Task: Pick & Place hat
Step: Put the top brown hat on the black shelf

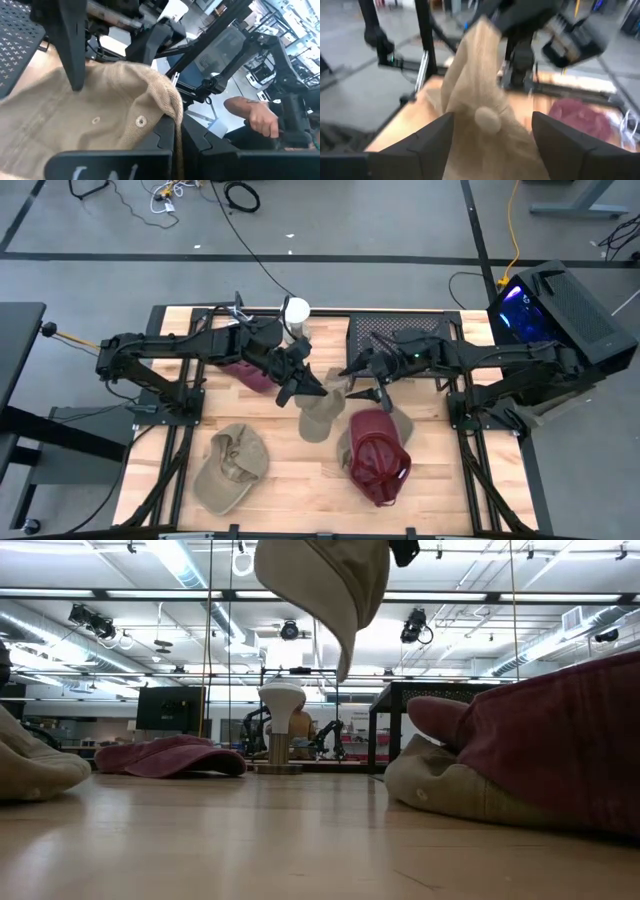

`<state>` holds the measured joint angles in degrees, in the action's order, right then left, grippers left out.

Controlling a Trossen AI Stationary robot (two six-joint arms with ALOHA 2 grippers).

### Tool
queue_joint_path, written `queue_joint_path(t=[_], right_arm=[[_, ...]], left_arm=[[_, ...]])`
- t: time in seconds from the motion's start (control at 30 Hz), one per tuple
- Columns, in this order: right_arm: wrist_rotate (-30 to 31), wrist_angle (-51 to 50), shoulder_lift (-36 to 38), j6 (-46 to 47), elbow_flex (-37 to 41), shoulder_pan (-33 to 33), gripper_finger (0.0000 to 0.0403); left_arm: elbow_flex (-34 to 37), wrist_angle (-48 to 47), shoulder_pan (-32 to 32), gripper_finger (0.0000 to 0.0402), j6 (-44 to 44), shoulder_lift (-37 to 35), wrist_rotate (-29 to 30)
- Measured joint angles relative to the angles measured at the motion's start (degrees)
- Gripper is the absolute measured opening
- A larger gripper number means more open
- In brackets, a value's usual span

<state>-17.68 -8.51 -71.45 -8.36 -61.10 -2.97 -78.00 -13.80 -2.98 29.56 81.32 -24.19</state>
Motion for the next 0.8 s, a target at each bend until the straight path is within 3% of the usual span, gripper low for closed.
queue_joint_path(t=[0.17, 0.27, 0.4, 0.53, 0.67, 0.8], right_arm=[[-2.6, -9.2, -1.9, -4.5, -5.0, -0.1, 0.0205], [-8.4, -11.3, -2.0, -5.6, -5.7, -0.1, 0.0132], [-14.5, -11.2, -2.0, -3.5, -5.9, -0.1, 0.002], [-16.2, -11.6, -2.0, 1.9, -5.9, -0.1, 0.0018], [-23.2, -10.4, -1.8, 6.7, -5.9, -0.2, 0.0006], [-26.0, -10.3, -0.3, 11.1, -5.9, -0.4, 0.0005]], left_arm=[[0.0, 0.1, -0.1, 0.0009, 0.1, 0.0, 1.0], [0.0, -0.1, -0.8, 0.0012, -0.5, 0.0, 1.7], [0.0, 0.0, -2.2, 0.0045, -1.7, 0.0, -0.9], [0.0, 0.1, -2.4, 0.0081, -2.2, 0.0, -1.4], [0.0, 0.2, -2.4, 0.0121, -2.1, 0.0, -1.6], [0.0, 0.2, -2.4, 0.0161, -1.7, 0.0, -1.5]])
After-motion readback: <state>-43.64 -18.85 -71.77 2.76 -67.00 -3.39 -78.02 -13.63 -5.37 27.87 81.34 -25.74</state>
